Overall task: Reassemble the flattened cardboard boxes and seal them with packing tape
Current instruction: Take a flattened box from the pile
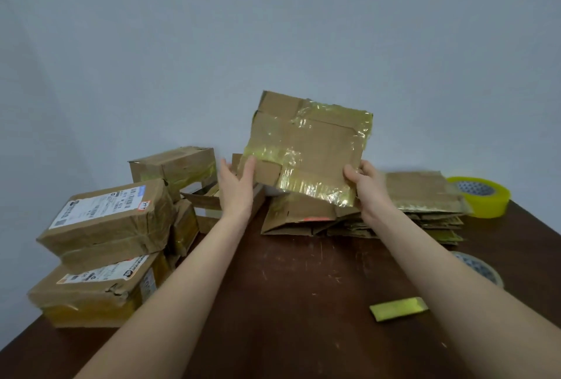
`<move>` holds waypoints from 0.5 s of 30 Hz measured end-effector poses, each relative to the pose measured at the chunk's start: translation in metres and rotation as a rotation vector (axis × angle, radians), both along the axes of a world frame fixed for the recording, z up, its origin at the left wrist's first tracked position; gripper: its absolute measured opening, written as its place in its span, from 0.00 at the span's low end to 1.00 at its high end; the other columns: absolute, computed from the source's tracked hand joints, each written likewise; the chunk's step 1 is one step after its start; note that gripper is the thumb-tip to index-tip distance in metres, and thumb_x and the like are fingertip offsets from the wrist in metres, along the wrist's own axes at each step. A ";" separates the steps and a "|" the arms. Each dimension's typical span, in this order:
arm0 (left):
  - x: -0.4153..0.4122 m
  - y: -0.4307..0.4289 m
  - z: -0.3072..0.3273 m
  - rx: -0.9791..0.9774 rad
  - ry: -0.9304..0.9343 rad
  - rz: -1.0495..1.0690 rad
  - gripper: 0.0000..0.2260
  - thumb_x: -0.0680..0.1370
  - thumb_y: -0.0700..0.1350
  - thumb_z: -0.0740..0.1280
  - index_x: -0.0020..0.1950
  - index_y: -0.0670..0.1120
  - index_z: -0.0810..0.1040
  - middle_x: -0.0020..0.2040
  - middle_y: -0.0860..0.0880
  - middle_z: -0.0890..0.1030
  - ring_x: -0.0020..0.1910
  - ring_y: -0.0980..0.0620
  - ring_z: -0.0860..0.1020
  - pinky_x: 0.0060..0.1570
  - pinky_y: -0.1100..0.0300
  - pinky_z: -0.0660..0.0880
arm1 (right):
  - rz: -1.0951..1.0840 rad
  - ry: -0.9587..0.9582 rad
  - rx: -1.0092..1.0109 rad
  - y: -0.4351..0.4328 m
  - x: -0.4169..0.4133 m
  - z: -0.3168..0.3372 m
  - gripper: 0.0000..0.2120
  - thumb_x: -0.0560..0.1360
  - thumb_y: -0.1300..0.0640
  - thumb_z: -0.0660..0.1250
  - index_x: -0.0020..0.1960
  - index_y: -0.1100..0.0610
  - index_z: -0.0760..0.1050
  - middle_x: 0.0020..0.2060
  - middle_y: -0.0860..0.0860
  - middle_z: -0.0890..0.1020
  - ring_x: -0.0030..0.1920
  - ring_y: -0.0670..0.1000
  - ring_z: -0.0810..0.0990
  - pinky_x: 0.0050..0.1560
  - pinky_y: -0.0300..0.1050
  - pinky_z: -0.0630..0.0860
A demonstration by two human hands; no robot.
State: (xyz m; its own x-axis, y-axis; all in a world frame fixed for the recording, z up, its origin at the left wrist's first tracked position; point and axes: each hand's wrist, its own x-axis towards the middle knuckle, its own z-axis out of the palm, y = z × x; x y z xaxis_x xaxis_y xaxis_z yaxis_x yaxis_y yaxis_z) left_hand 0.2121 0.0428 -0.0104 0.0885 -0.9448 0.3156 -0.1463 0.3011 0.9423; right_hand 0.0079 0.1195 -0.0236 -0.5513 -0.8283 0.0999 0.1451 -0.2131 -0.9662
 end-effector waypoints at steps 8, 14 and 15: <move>0.032 0.053 -0.012 -0.022 -0.078 -0.254 0.43 0.68 0.63 0.72 0.76 0.50 0.56 0.70 0.51 0.68 0.66 0.53 0.69 0.65 0.55 0.67 | 0.168 0.382 0.047 0.062 0.029 -0.017 0.21 0.73 0.61 0.72 0.64 0.54 0.71 0.55 0.49 0.80 0.51 0.45 0.79 0.47 0.38 0.76; 0.048 0.088 -0.044 0.026 -0.077 -0.461 0.47 0.64 0.60 0.71 0.78 0.57 0.51 0.71 0.52 0.67 0.65 0.52 0.73 0.54 0.63 0.76 | 0.004 0.685 0.115 0.089 0.066 -0.050 0.36 0.70 0.50 0.74 0.72 0.47 0.62 0.59 0.46 0.79 0.54 0.49 0.78 0.54 0.48 0.75; 0.051 0.090 -0.050 0.038 -0.076 -0.482 0.45 0.65 0.59 0.70 0.78 0.55 0.54 0.70 0.51 0.69 0.61 0.54 0.75 0.48 0.68 0.76 | 0.001 0.743 0.145 0.093 0.070 -0.058 0.40 0.69 0.48 0.74 0.75 0.44 0.57 0.63 0.46 0.77 0.58 0.51 0.78 0.57 0.51 0.75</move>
